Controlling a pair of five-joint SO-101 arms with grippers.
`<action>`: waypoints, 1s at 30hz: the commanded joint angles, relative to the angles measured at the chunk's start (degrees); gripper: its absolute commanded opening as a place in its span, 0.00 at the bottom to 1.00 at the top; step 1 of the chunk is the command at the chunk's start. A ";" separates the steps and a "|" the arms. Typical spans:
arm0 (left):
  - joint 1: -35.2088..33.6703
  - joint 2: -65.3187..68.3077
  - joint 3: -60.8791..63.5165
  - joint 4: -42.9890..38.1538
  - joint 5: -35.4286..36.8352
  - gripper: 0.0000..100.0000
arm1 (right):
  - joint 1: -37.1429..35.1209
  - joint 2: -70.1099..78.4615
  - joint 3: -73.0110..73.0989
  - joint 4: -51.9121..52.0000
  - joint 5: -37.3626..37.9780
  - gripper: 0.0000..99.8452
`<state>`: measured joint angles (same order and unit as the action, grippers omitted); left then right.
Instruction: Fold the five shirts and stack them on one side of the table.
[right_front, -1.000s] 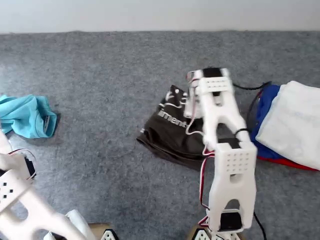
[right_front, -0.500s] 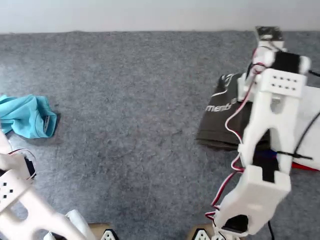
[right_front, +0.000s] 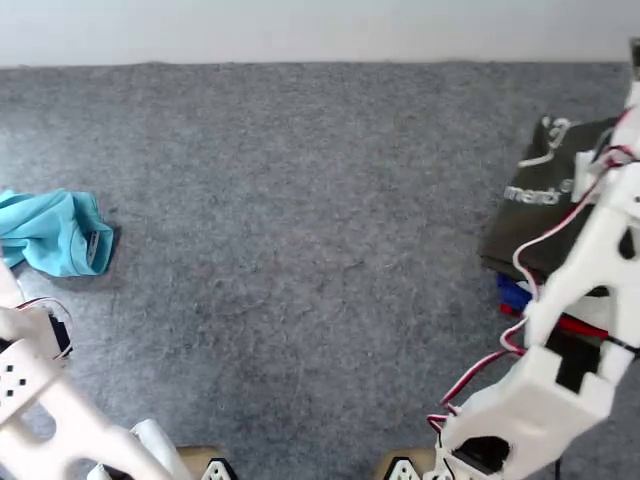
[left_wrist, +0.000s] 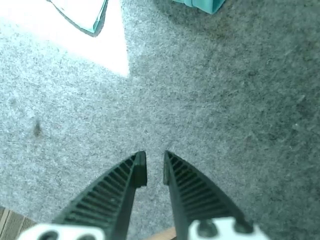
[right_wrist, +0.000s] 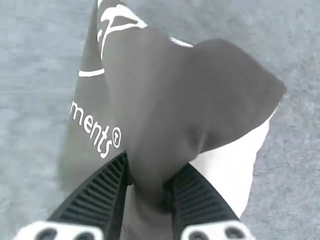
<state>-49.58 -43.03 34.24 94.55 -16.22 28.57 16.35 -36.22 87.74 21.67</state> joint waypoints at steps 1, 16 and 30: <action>0.00 -0.44 -0.22 -0.70 -0.53 0.07 | 3.30 1.80 -2.29 -4.62 2.99 0.01; 0.09 -0.35 -0.22 -0.70 -0.53 0.07 | 10.51 5.14 -9.93 -4.70 2.29 0.42; 0.09 -0.35 -0.22 -0.35 -0.53 0.07 | 3.38 2.33 -11.16 14.99 7.38 0.03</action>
<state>-49.58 -43.03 34.24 94.55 -16.22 32.53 22.07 -45.63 100.13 27.38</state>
